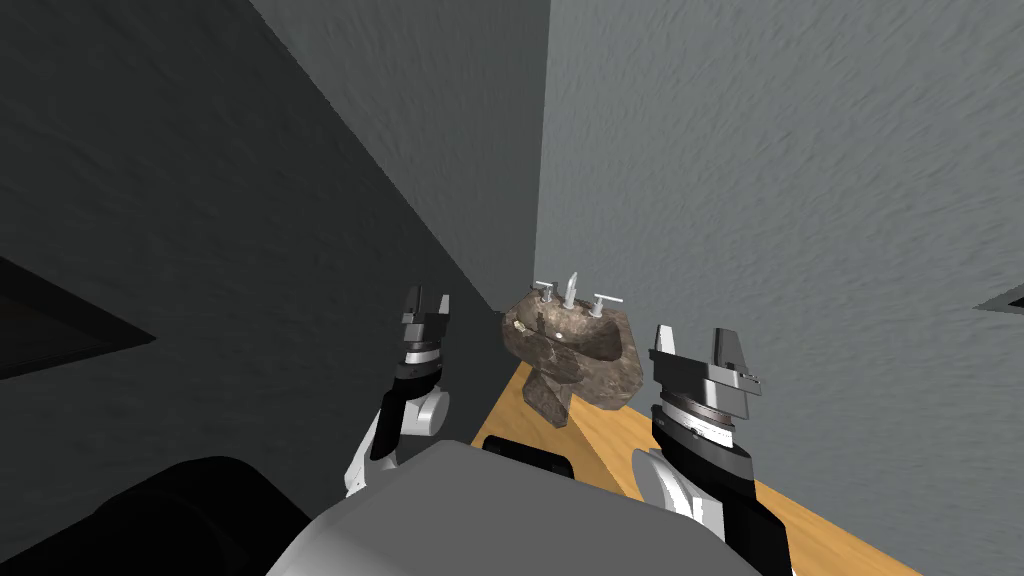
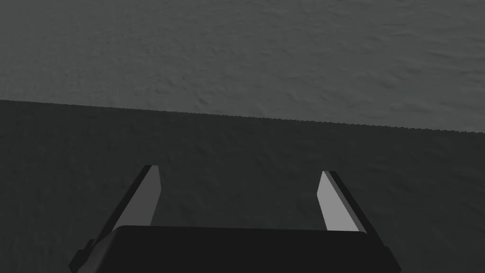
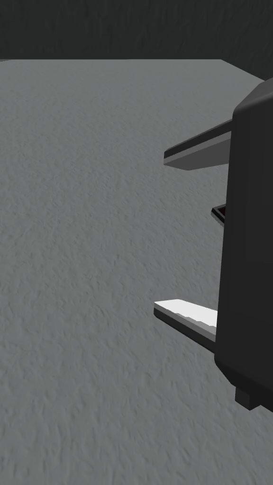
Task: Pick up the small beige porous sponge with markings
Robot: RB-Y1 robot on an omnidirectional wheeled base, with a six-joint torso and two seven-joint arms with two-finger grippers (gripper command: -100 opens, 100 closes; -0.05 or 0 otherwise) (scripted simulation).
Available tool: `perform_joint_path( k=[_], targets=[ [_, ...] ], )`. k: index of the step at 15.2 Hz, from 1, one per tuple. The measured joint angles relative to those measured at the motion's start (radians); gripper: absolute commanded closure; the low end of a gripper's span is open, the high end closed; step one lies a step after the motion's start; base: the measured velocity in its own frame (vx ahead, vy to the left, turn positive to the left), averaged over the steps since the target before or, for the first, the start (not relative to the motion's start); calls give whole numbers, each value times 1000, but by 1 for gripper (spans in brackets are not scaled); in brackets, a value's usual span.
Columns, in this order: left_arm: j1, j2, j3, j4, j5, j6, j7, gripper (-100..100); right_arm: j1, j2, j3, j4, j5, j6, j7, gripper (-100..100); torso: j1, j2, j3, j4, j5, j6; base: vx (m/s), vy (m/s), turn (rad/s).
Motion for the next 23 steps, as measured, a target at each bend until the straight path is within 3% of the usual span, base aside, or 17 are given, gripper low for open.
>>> perform_joint_path(
  k=[5, 9, 23],
  targets=[
    [-15, 86, 2, 5, 3, 66, -6, -100, 0, 0, 0, 0, 0, 0, 0, 0, -1, -1, -1, 0, 0, 0, 10, -21, -19],
    [-29, 128, 3, 17, 6, 129, -11, -100, 0, 0, 0, 0, 0, 0, 0, 0, -2, -1, -1, 0, 0, 0, 15, -27, -16],
    [-88, 211, -1, 29, 12, 396, -41, -100, 0, 0, 0, 0, 0, 0, 0, 0, -2, -1, -1, 0, -1, 0, 15, -29, -20]
  ],
)
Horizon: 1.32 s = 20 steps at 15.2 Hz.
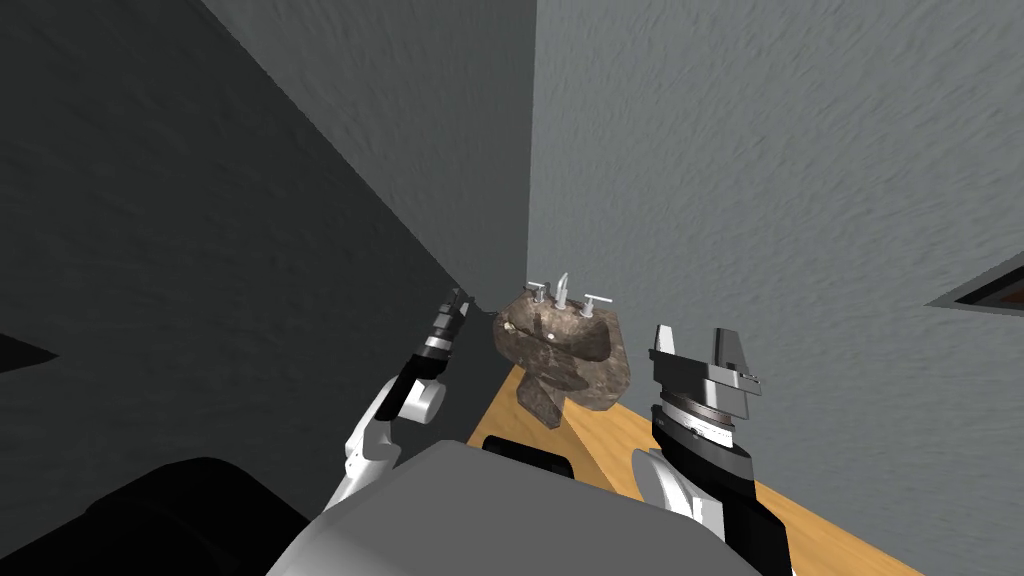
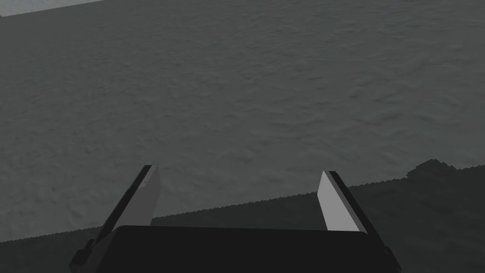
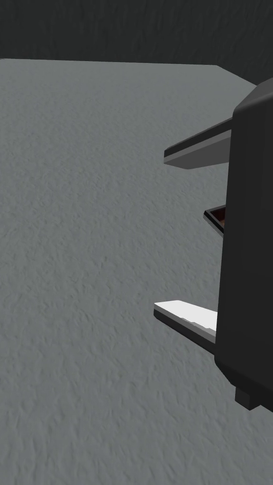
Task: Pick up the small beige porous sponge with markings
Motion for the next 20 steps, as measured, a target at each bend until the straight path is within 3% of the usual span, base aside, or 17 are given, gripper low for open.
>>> perform_joint_path(
  k=[20],
  targets=[
    [-99, 79, -2, 50, 12, 385, -41, -100, 0, 0, 0, 0, 0, 0, 0, 0, 0, 0, 0, 0, 0, 0, 18, -31, -23]
  ],
)
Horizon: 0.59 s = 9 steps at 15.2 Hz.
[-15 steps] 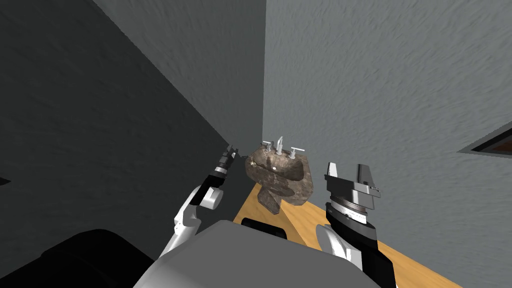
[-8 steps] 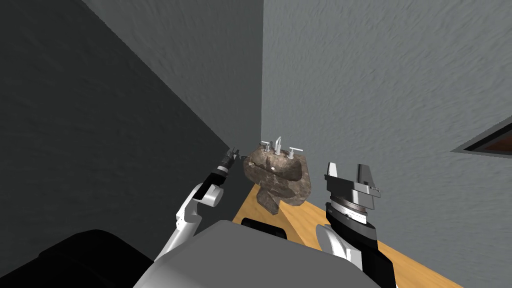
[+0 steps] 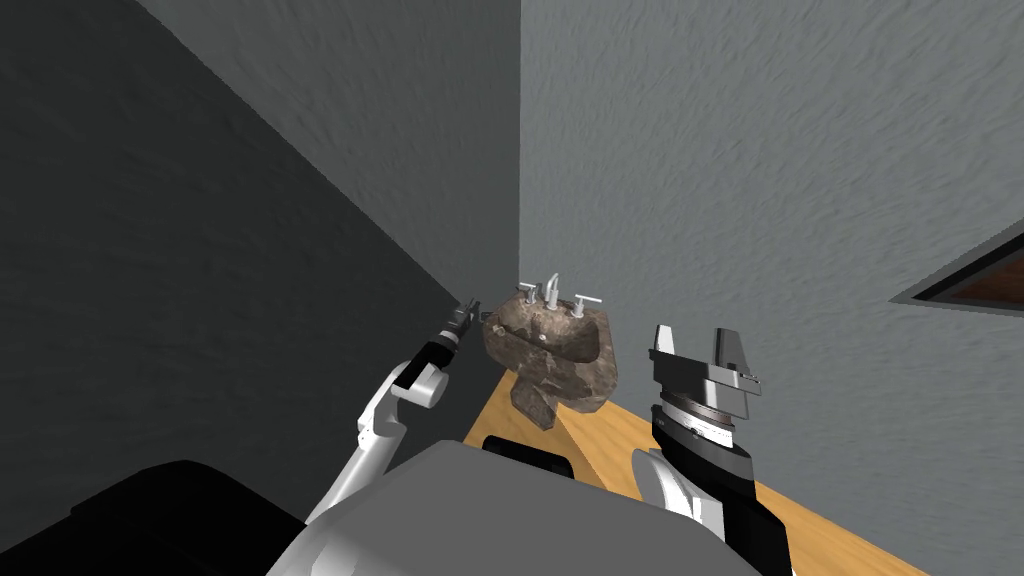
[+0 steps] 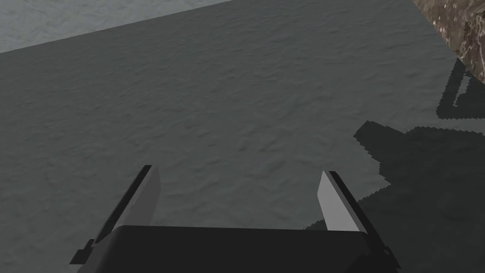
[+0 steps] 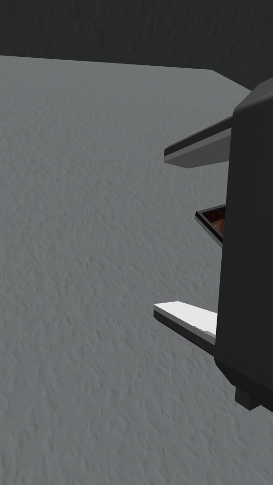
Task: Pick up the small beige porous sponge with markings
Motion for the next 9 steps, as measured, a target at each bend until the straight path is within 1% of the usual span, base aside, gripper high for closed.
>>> perform_joint_path(
  k=[3, 5, 9],
  targets=[
    [-6, 6, 0, -2, 1, 54, -5, -100, 0, 0, 0, 0, 0, 0, 0, 0, 1, 0, 0, 0, 0, 0, 15, -21, -8],
    [-18, 15, 1, 1, 4, 95, -8, -100, 0, 0, 0, 0, 0, 0, 0, 0, 1, 0, 0, 0, 0, 0, 16, -25, -23],
    [-37, 21, -2, 10, 2, 170, -17, -100, 0, 0, 0, 0, 0, 0, 0, 0, 0, 0, 0, 0, 0, 0, 20, -31, -23]
  ],
)
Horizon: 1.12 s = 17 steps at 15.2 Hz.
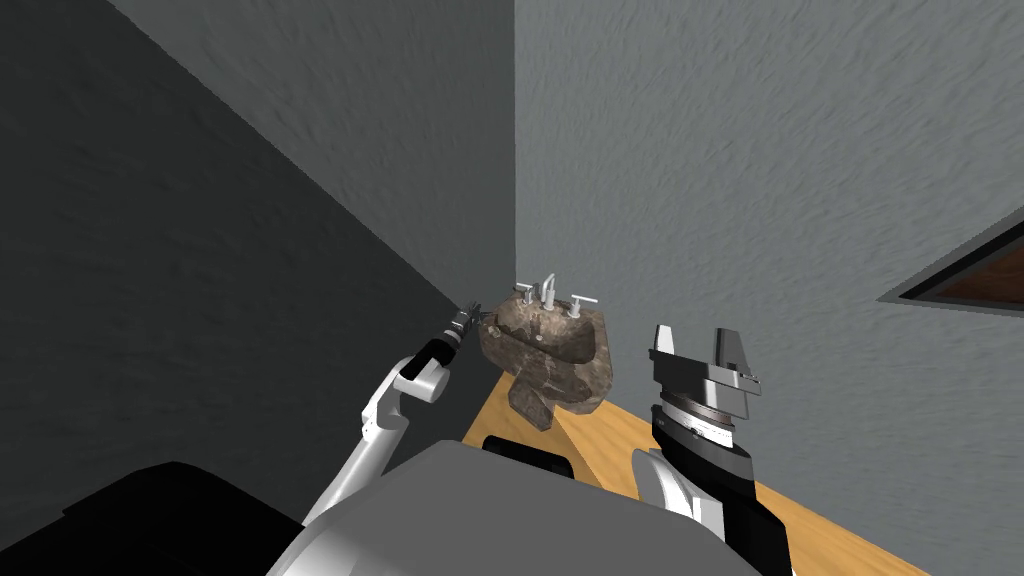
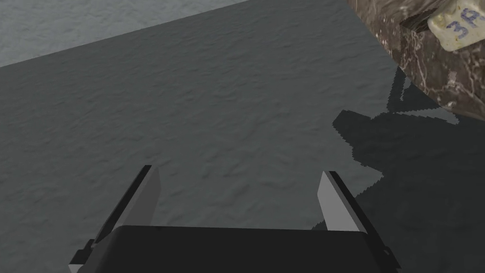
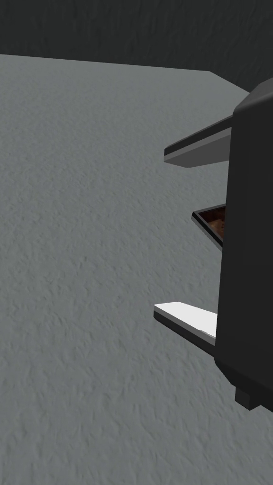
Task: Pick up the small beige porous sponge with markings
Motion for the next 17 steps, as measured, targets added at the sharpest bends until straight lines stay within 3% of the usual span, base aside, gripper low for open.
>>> perform_joint_path(
  k=[17],
  targets=[
    [-77, 47, 0, 35, 13, 335, -34, -100, 0, 0, 0, 0, 0, 0, 0, 0, 0, 0, 0, 0, 0, 0, 19, -30, -21]
  ],
)
